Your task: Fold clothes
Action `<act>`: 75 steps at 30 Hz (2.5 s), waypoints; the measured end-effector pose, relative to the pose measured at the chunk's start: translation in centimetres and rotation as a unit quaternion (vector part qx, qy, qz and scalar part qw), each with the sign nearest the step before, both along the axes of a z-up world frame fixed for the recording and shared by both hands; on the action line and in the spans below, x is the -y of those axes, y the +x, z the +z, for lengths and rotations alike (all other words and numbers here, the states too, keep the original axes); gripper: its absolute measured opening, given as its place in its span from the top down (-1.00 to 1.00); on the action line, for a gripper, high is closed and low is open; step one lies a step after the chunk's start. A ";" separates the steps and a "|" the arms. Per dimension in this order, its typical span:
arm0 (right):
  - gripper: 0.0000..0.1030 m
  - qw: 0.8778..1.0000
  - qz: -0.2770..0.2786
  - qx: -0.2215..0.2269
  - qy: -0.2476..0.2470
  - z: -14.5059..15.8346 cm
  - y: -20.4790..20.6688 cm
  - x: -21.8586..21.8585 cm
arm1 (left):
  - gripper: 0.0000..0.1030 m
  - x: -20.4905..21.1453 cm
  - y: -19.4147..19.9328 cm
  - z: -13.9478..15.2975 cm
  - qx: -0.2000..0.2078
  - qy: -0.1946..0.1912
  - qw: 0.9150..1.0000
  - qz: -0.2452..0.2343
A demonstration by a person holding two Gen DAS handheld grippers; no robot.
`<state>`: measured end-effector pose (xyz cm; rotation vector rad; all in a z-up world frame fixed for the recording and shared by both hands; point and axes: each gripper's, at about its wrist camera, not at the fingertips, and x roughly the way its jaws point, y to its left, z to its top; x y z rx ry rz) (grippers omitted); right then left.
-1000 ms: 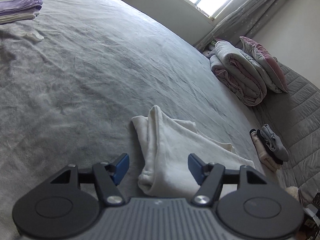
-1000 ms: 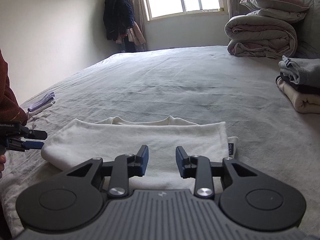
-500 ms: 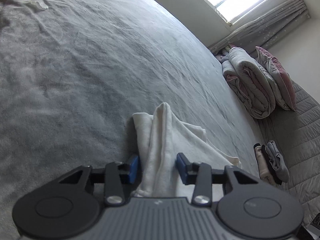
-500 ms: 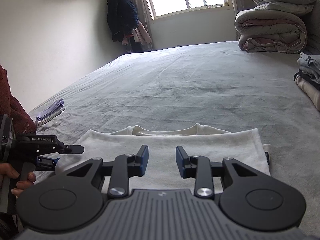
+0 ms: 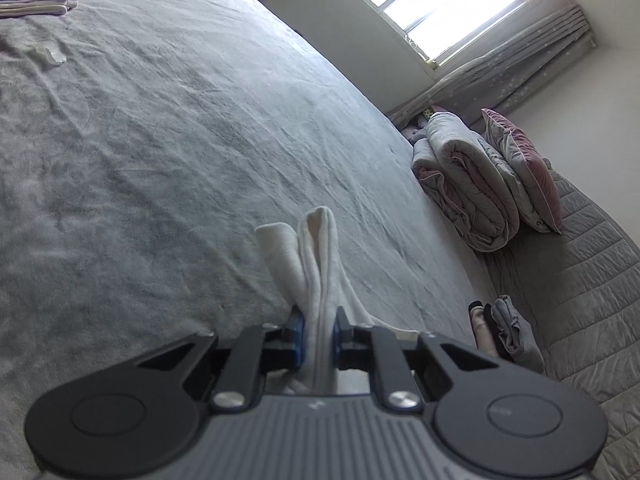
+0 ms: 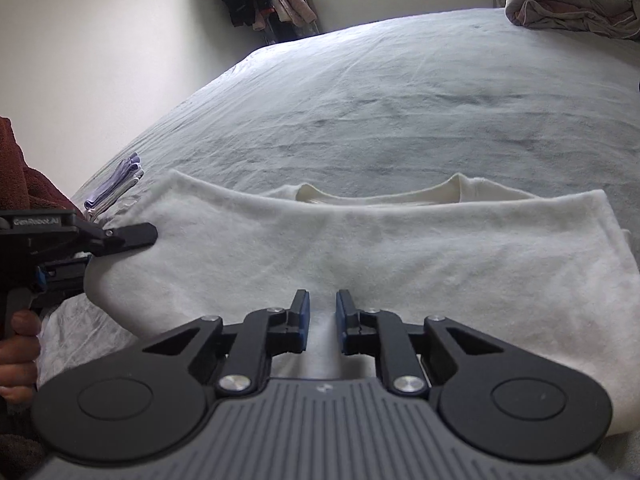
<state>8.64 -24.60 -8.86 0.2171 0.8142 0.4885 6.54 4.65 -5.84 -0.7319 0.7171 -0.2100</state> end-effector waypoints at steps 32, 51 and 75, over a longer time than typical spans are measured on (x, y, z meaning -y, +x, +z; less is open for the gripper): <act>0.22 0.954 -0.129 -0.081 0.258 2.7 -0.4 12.2 | 0.69 11.8 2.4 1.5 0.040 -0.100 0.991 -0.081; -0.01 0.898 -0.215 -0.124 0.363 1.7 -1.4 17.9 | 0.15 14.6 2.7 0.5 0.042 -0.104 0.980 -0.166; 0.60 0.959 -0.181 -0.072 0.205 2.6 -0.7 12.0 | 0.58 16.2 1.0 -1.8 0.056 0.011 0.968 -0.246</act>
